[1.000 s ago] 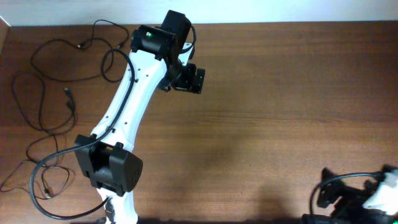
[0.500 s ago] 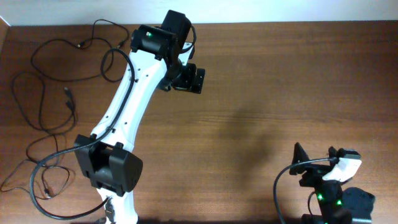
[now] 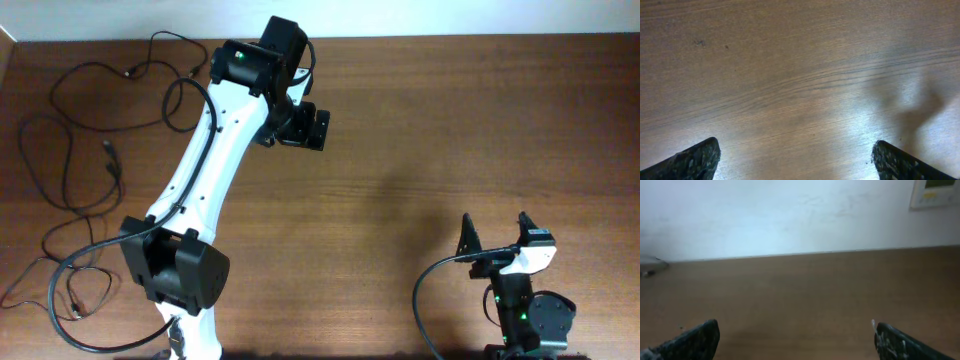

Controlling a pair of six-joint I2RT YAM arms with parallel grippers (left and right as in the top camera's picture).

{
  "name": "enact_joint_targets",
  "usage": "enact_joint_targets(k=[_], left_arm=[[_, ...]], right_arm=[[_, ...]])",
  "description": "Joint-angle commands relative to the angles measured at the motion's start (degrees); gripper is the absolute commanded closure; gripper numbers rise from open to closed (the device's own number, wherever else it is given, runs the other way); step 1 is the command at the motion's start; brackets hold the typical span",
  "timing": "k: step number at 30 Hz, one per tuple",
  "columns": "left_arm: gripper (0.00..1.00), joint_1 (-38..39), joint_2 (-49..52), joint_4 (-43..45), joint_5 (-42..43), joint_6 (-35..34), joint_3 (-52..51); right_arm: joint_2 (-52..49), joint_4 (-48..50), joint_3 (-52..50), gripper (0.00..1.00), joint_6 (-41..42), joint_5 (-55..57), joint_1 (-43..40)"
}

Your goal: Untangle cables

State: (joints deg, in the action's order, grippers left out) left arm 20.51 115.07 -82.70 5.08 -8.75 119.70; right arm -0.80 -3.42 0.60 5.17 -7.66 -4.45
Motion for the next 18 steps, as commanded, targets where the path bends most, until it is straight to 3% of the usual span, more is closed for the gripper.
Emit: enact_joint_targets(k=[1,18], left_arm=[[0.01,0.0,-1.7,0.1,-0.4,0.7,0.3],[0.01,0.0,-1.7,0.1,-0.4,0.7,0.3]], right_arm=[[0.6,-0.7,-0.3,0.02,-4.3,0.8,0.3],[0.6,-1.3,-0.3,0.02,-5.4,3.9,0.3]])
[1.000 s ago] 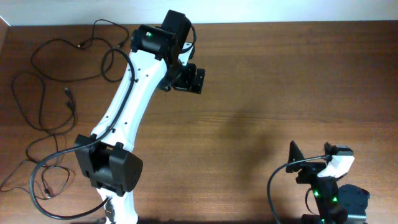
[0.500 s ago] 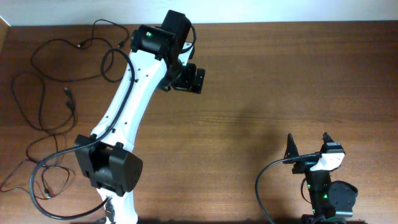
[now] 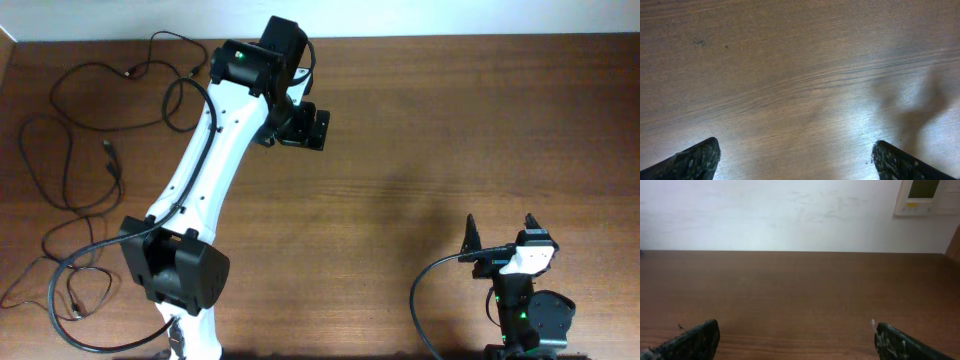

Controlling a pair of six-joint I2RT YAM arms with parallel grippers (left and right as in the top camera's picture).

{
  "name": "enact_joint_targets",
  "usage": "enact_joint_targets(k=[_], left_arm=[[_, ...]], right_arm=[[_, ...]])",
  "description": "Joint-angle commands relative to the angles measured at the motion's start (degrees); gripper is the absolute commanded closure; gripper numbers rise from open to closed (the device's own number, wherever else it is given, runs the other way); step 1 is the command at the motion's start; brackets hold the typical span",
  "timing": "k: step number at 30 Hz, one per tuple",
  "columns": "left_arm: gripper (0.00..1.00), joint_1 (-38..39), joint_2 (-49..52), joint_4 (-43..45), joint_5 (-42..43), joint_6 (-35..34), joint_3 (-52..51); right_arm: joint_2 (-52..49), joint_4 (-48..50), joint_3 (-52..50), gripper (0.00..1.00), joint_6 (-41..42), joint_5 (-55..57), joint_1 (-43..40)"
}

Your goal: Untangle cables

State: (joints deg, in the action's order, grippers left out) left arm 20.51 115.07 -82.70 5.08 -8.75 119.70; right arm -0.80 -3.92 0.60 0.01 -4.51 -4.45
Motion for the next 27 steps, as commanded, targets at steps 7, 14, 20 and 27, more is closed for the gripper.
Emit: enact_joint_targets(k=[7,14,20,27], left_arm=[[0.01,0.0,-1.7,0.1,-0.4,0.7,0.3],[0.01,0.0,-1.7,0.1,-0.4,0.7,0.3],[0.01,0.0,-1.7,0.1,-0.4,0.7,0.3],[0.01,0.0,-1.7,-3.1,-0.4,0.7,0.3]], right_arm=[[0.6,-0.3,-0.3,0.02,-0.2,0.7,0.3],[0.6,-0.3,-0.3,0.02,-0.2,0.7,0.3],[0.6,-0.3,-0.3,0.02,-0.2,0.7,0.3],[0.6,-0.3,-0.3,0.02,-0.2,0.7,0.3]])
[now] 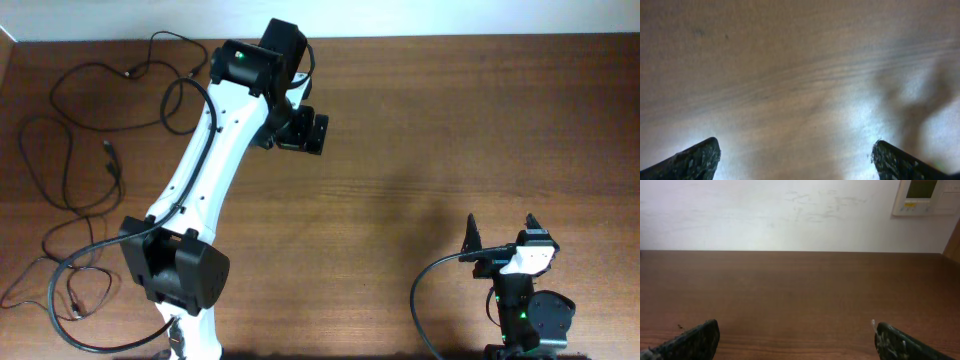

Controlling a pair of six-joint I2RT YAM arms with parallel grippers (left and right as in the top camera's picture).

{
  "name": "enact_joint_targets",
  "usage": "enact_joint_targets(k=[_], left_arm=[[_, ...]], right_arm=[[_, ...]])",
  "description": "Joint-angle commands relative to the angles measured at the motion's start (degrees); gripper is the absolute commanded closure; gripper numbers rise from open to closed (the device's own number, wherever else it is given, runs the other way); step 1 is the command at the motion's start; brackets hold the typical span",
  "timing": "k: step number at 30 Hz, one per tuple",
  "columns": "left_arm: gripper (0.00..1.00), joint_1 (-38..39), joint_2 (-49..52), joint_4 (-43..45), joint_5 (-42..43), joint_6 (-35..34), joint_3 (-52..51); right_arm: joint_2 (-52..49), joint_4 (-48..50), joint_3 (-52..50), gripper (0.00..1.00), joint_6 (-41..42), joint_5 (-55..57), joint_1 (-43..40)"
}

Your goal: Untangle cables

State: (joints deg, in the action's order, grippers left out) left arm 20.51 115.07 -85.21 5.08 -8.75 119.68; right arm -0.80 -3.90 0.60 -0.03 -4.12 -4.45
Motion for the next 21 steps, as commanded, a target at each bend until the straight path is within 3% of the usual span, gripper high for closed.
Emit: enact_joint_targets(k=[1,5,6,8,12,15,21], left_arm=[[0.01,0.1,-1.9,-0.6,-0.2,0.7,0.2],[0.01,1.5,-9.9,11.1,-0.5,0.7,-12.2],[0.01,1.6,-15.5,19.0,-0.8,0.7,-21.0],[0.01,1.5,-24.3,26.2,-2.1,0.7,-33.2],[0.01,1.1,-46.7,29.6,-11.0,0.7,-50.5],[0.01,1.1,-60.2,29.6,-15.9,0.7,-57.1],[0.01,1.0,-74.4,29.0,-17.3,0.7,-69.9]], right_arm=[[0.6,-0.4,-0.3,0.02,-0.2,0.3,0.3],[0.6,-0.4,-0.3,0.02,-0.2,0.3,0.3],[0.6,-0.4,-0.3,0.02,-0.2,0.3,0.3],[0.6,-0.4,-0.3,0.02,-0.2,0.3,0.3],[0.6,-0.4,-0.3,0.02,-0.2,0.3,0.3],[0.6,-0.4,-0.3,0.02,-0.2,0.3,0.3],[0.6,-0.4,-0.3,0.02,-0.2,0.3,0.3]])
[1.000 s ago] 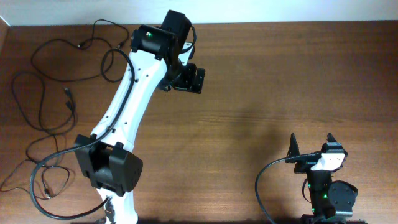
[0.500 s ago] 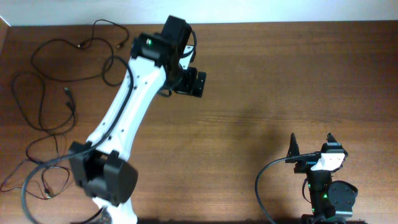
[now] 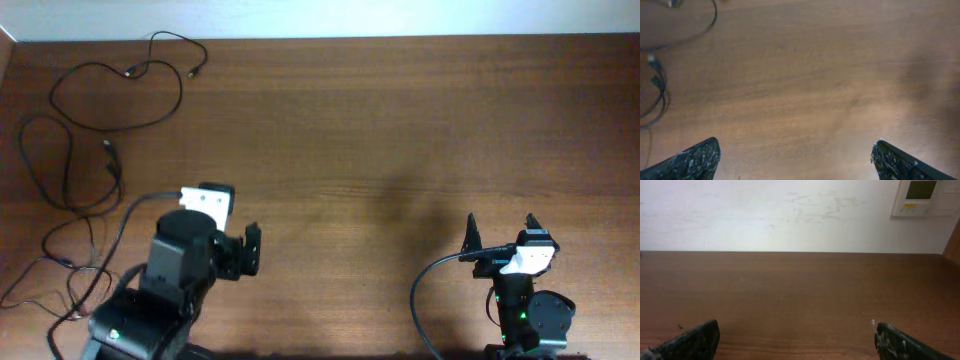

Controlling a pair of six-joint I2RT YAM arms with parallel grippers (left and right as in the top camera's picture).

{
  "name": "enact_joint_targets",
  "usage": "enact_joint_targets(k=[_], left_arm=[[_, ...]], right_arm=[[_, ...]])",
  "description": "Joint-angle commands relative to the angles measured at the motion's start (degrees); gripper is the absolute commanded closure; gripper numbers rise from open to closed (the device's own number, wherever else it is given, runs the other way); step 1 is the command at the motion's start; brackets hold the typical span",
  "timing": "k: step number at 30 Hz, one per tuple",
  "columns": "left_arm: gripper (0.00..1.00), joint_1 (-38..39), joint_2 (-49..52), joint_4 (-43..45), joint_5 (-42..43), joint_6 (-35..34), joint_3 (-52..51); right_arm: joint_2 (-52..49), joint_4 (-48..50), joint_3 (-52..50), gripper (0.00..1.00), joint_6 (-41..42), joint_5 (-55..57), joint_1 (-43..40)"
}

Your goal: Untangle cables

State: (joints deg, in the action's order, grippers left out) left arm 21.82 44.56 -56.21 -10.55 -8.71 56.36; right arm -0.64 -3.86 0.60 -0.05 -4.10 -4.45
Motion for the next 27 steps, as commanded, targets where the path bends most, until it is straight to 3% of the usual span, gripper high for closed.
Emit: enact_joint_targets(k=[1,6,16,22,27], left_arm=[[0.01,-0.2,-5.8,0.0,-1.7,0.7,-9.2],[0.01,-3.4,-15.8,4.2,-1.7,0.7,-20.3],[0.01,-7.0,-29.2,36.6,3.4,0.7,-41.7],[0.01,-15.1,-36.8,51.2,13.7,0.7,-51.7],[0.01,-16.0,-40.1,59.2,14.2,0.7,-55.8]], right_arm=[[0.4,-0.4,-0.3,0.02,-0.2,0.3,0.3],[0.4,-0.4,-0.3,0.02,-0.2,0.3,0.3],[0.4,-0.4,-0.3,0.02,-0.2,0.3,0.3],[0.4,-0.4,-0.3,0.02,-0.2,0.3,0.3],[0.4,-0.4,-0.3,0.02,-0.2,0.3,0.3]])
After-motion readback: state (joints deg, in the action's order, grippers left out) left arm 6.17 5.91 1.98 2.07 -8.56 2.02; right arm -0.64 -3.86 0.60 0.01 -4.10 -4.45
